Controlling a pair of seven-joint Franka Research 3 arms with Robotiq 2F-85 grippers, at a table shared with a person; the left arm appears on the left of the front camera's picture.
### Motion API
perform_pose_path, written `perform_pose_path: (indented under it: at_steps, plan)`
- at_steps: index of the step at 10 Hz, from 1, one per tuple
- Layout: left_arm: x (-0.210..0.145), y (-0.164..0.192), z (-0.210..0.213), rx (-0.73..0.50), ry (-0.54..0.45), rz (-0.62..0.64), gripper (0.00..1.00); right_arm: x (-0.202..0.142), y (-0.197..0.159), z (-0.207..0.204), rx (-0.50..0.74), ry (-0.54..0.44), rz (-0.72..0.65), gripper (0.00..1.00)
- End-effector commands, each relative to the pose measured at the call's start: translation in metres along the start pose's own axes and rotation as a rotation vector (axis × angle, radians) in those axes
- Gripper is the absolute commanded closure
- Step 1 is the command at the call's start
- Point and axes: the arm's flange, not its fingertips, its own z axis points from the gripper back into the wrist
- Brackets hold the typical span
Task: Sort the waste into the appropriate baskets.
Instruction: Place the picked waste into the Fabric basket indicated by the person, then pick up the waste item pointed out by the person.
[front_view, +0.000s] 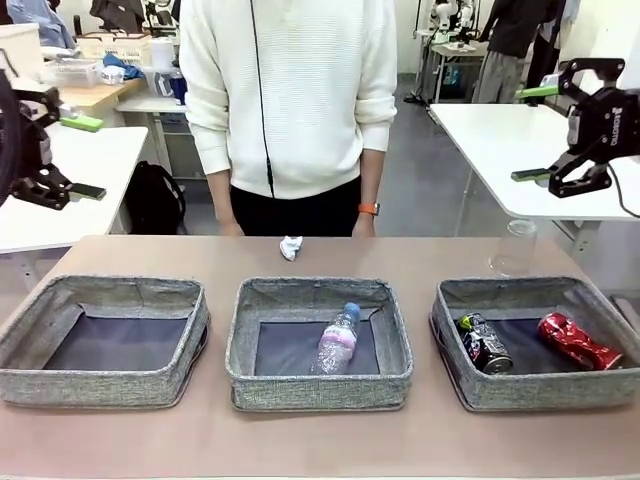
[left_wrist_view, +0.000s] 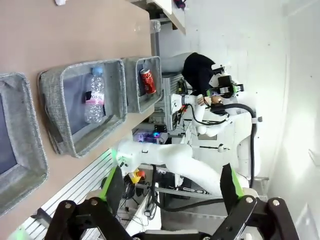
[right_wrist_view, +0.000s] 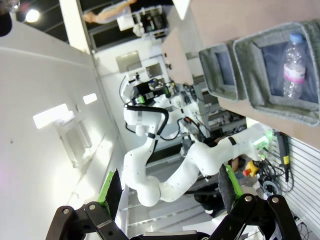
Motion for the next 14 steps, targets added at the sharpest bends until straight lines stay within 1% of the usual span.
perform_pose_path:
  at_steps: [1, 14]
  plan:
    - [0.0085, -0.0229, -0.0123, 0.055, 0.019, 0.014, 0.00, -0.0004, 0.0053, -0.0006, 0.013, 0.003, -0.010, 0.00]
    - [0.0085, -0.0229, -0.0123, 0.055, 0.019, 0.014, 0.00, -0.0004, 0.0053, -0.0006, 0.013, 0.003, -0.010, 0.00]
